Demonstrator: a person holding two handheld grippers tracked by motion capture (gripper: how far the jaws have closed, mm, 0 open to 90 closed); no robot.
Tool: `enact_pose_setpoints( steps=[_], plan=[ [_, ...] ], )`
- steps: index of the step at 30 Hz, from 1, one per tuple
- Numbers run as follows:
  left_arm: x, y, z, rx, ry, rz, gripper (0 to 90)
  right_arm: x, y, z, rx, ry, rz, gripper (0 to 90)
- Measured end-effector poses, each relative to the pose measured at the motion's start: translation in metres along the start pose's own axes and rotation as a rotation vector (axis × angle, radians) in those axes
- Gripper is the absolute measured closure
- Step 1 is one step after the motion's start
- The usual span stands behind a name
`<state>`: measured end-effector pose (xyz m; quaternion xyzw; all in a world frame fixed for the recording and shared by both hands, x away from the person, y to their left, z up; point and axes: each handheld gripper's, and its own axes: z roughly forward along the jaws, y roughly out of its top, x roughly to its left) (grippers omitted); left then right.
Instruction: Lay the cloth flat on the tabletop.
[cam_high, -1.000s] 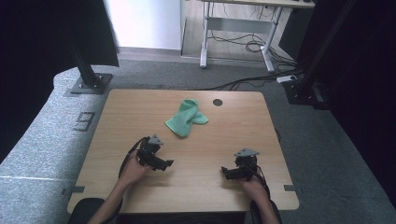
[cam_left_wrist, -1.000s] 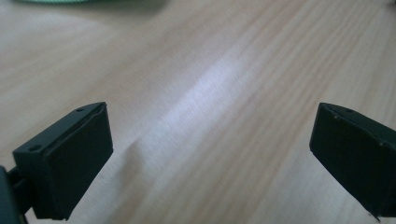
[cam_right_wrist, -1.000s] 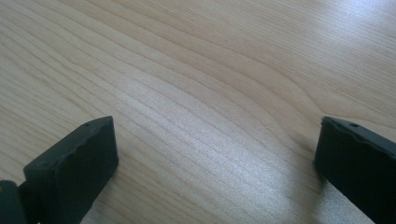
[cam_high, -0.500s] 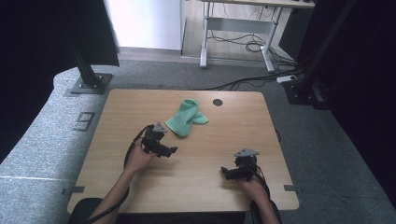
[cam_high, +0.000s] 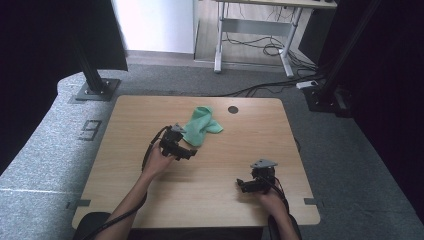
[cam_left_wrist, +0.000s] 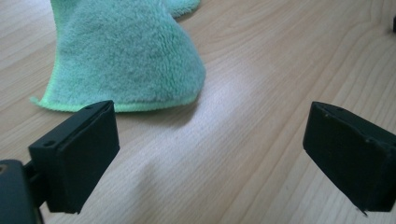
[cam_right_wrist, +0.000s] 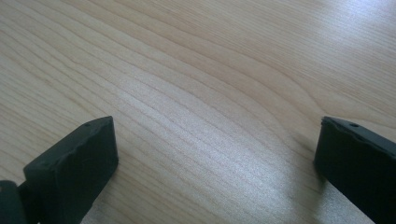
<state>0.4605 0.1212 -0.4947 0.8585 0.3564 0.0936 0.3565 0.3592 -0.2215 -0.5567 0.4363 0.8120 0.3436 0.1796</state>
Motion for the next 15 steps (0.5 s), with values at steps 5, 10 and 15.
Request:
enact_pose_setpoints(
  steps=[5, 10, 15],
  plan=[
    [0.001, 0.011, 0.009, 0.011, 0.006, 0.007, 1.9, 0.000, 0.000, 0.000, 0.000, 0.000, 0.000, 0.0],
    [0.004, 0.018, 0.015, 0.012, 0.023, 0.010, 4.0, 0.000, 0.000, 0.000, 0.000, 0.000, 0.000, 0.0],
    [0.006, 0.024, 0.021, -0.021, 0.039, -0.017, 17.0, 0.000, 0.000, 0.000, -0.002, -0.001, -0.003, 0.0]
  ],
)
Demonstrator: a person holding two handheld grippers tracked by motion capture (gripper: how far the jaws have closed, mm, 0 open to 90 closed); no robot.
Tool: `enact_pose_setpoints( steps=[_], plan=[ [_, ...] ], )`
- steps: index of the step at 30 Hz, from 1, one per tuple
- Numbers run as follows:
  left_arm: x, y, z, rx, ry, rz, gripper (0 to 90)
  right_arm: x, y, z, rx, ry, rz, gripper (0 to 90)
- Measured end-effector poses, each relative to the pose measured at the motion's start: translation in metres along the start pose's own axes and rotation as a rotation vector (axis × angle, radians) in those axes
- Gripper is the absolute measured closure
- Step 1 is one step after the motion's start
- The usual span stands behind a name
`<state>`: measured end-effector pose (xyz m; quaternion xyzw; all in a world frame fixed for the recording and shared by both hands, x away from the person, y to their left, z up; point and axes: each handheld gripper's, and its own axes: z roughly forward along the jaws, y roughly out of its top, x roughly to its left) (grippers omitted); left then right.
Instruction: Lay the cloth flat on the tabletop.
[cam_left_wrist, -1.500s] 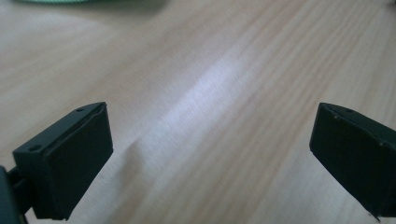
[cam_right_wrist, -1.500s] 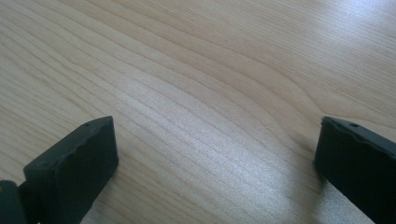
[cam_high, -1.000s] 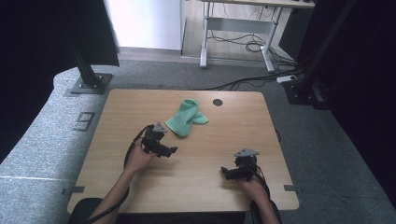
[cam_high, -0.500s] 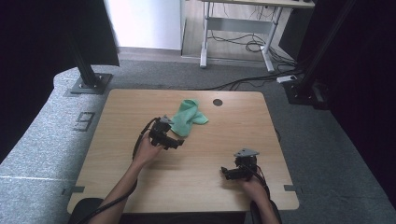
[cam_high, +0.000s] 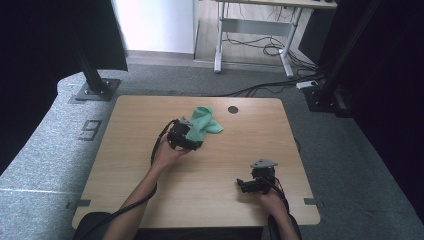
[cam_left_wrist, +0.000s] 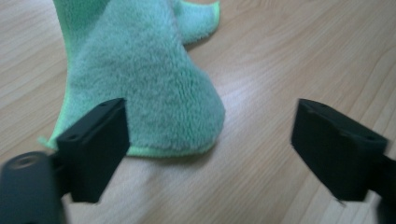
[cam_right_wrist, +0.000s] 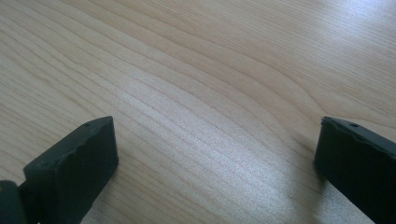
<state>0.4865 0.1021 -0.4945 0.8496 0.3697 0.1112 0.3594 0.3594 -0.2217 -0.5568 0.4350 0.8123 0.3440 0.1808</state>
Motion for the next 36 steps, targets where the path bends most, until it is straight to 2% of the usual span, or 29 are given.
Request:
enact_pose_setpoints(
  steps=[1, 3, 5, 6, 7, 8, 12, 14, 15, 21, 27, 36],
  plan=[
    [0.001, 0.001, 0.002, -0.003, -0.001, -0.008, 17.0, 0.000, 0.000, 0.000, 0.000, 0.000, 0.000, 0.0],
    [0.002, 0.002, 0.006, 0.002, 0.010, -0.011, 23.0, 0.000, 0.000, 0.000, 0.000, 0.000, 0.000, 0.0],
    [0.003, 0.002, 0.011, 0.012, 0.037, -0.005, 28.1, 0.000, 0.000, 0.000, 0.001, 0.000, 0.002, 0.0],
    [0.005, 0.001, 0.015, 0.019, 0.059, -0.006, 34.1, 0.000, 0.000, 0.000, 0.001, 0.000, 0.002, 0.0],
    [0.005, 0.001, 0.015, 0.019, 0.059, -0.006, 35.6, 0.000, 0.000, 0.000, 0.001, 0.000, 0.002, 0.0],
    [0.008, -0.001, 0.020, 0.030, 0.074, -0.018, 37.8, 0.000, 0.000, 0.000, 0.001, 0.000, 0.002, 0.0],
    [0.012, -0.006, 0.026, 0.047, 0.072, -0.034, 48.5, 0.000, 0.000, 0.000, 0.000, 0.000, 0.000, 0.0],
    [0.014, -0.012, 0.031, 0.082, 0.064, -0.020, 63.0, 0.000, 0.000, 0.000, 0.000, 0.000, 0.000, 0.0],
    [0.014, -0.012, 0.031, 0.082, 0.064, -0.020, 67.8, 0.000, 0.000, 0.000, 0.000, 0.000, 0.000, 0.0],
    [0.013, -0.016, 0.028, 0.098, 0.060, 0.016, 82.5, 0.000, 0.000, 0.000, 0.002, 0.001, 0.003, 0.0],
    [0.012, -0.021, 0.020, 0.091, 0.051, 0.014, 84.4, 0.001, 0.000, 0.000, 0.002, 0.006, 0.000, 0.0],
    [0.005, -0.038, 0.000, 0.075, 0.004, 0.004, 84.7, 0.002, 0.000, 0.000, 0.002, 0.010, -0.002, 0.0]
  ],
)
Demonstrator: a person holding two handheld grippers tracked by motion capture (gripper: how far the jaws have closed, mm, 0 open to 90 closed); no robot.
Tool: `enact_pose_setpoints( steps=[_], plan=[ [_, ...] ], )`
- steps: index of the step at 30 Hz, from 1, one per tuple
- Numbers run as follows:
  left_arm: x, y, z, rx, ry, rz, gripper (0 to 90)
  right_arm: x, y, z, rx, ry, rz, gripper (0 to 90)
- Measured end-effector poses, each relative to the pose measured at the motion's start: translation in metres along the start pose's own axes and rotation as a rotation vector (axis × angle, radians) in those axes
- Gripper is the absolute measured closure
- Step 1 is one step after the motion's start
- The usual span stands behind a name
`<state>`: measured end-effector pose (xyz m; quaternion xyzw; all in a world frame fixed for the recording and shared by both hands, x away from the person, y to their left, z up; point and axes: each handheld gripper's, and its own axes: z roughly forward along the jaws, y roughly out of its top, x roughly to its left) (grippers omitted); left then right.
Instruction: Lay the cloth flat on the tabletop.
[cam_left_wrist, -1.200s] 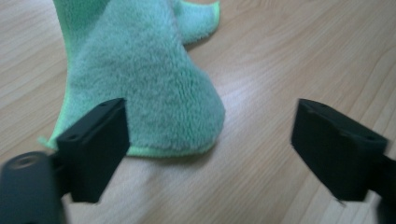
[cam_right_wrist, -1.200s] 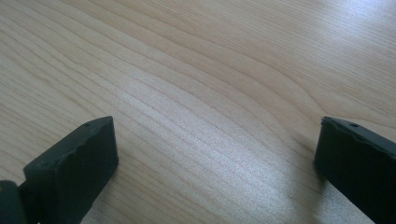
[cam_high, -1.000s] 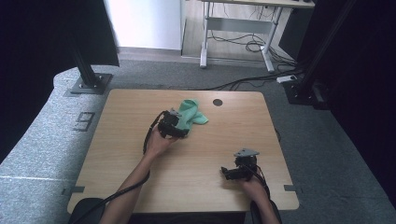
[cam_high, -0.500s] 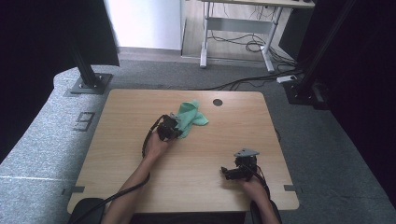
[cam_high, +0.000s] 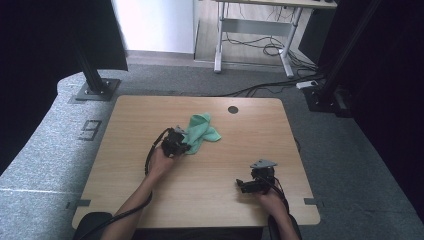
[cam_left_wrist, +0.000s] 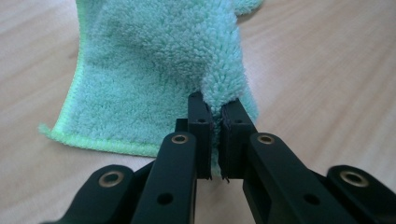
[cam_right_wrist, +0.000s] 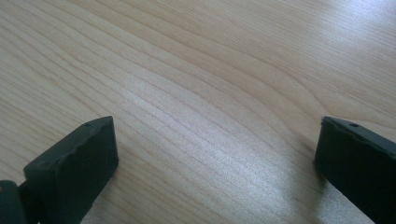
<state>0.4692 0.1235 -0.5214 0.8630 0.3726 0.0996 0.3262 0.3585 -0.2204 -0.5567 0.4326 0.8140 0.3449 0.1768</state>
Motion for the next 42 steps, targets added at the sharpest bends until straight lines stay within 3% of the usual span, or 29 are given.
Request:
enact_pose_setpoints(
  steps=[8, 14, 21, 26, 33, 35, 38, 42],
  plan=[
    [-0.008, -0.020, -0.019, -0.028, -0.053, -0.014, 83.2, 0.002, 0.000, 0.000, 0.000, -0.011, 0.007, 0.0],
    [-0.015, -0.029, -0.029, -0.042, -0.071, -0.019, 82.9, 0.002, 0.000, 0.000, 0.000, -0.014, 0.009, 0.0],
    [-0.034, -0.043, -0.043, -0.048, -0.100, -0.003, 81.7, 0.003, 0.001, 0.001, -0.001, 0.002, -0.005, 0.0],
    [-0.046, -0.059, -0.050, -0.028, -0.098, 0.010, 80.1, 0.004, 0.002, 0.001, 0.003, 0.016, -0.021, 0.0],
    [-0.052, -0.086, -0.058, -0.021, -0.077, 0.007, 77.8, 0.010, 0.006, 0.001, 0.039, 0.032, -0.036, 0.0],
    [-0.052, -0.091, -0.059, -0.026, -0.061, 0.013, 73.8, 0.011, 0.006, 0.002, 0.041, 0.030, -0.036, 0.1],
    [-0.050, -0.092, -0.061, -0.028, -0.029, 0.020, 59.8, 0.012, 0.007, 0.000, 0.040, 0.034, -0.038, 5.0],
    [-0.045, -0.088, -0.068, -0.071, -0.051, 0.000, 43.6, 0.010, 0.008, -0.002, 0.036, 0.029, -0.029, 13.0]
  ],
)
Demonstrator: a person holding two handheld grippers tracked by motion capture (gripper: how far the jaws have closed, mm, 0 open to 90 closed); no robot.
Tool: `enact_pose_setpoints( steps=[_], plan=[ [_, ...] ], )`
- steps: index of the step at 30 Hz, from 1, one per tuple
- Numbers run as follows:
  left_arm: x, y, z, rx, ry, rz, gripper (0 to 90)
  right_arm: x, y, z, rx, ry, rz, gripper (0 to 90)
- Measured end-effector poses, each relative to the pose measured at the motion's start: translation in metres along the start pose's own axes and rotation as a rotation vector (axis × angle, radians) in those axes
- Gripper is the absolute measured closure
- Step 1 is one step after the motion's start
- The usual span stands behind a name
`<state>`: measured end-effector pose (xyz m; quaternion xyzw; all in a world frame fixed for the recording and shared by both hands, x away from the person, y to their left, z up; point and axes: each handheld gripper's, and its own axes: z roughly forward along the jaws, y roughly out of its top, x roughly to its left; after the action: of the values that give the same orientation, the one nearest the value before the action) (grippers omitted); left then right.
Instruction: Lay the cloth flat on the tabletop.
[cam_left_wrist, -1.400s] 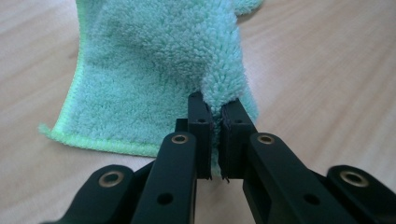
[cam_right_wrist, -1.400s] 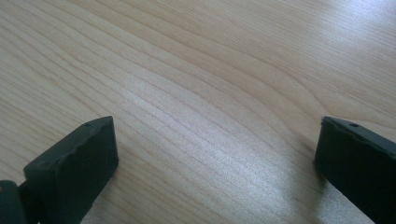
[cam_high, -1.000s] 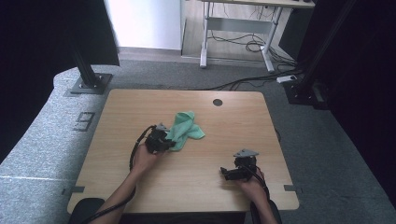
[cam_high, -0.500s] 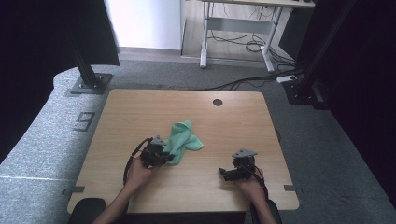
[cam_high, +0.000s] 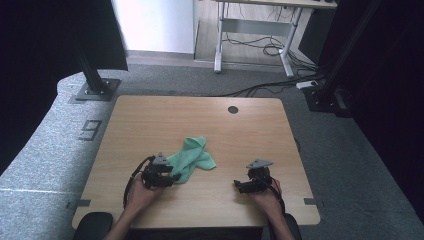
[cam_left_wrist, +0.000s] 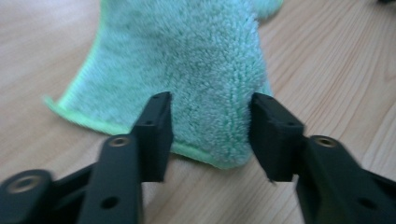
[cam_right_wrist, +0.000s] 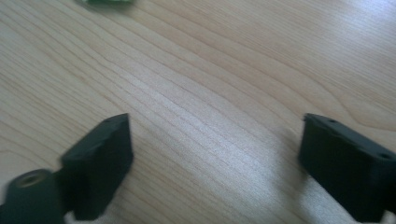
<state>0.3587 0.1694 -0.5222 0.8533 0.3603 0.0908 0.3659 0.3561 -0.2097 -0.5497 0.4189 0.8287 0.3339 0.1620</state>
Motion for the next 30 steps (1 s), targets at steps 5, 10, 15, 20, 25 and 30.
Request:
enact_pose_setpoints(
  steps=[5, 10, 15, 20, 25, 30],
  plan=[
    [0.003, 0.006, -0.007, -0.023, -0.005, -0.008, 33.9, -0.001, 0.002, -0.001, 0.012, 0.013, -0.008, 16.3],
    [0.006, 0.012, -0.010, -0.031, -0.012, -0.018, 29.4, 0.001, 0.011, -0.002, -0.021, 0.058, 0.003, 20.3],
    [0.007, 0.023, -0.014, -0.047, -0.008, -0.001, 27.3, 0.007, 0.025, 0.000, -0.033, 0.098, -0.006, 21.7],
    [0.008, 0.034, -0.007, -0.053, -0.019, 0.007, 27.3, 0.012, 0.040, 0.005, -0.040, 0.115, -0.025, 21.8],
    [0.006, 0.042, 0.005, -0.048, -0.041, 0.021, 27.3, 0.015, 0.055, 0.013, -0.062, 0.123, -0.042, 22.0],
    [0.008, 0.045, 0.011, -0.042, -0.023, 0.026, 30.7, 0.021, 0.071, 0.025, -0.071, 0.137, -0.045, 23.0]
  ],
)
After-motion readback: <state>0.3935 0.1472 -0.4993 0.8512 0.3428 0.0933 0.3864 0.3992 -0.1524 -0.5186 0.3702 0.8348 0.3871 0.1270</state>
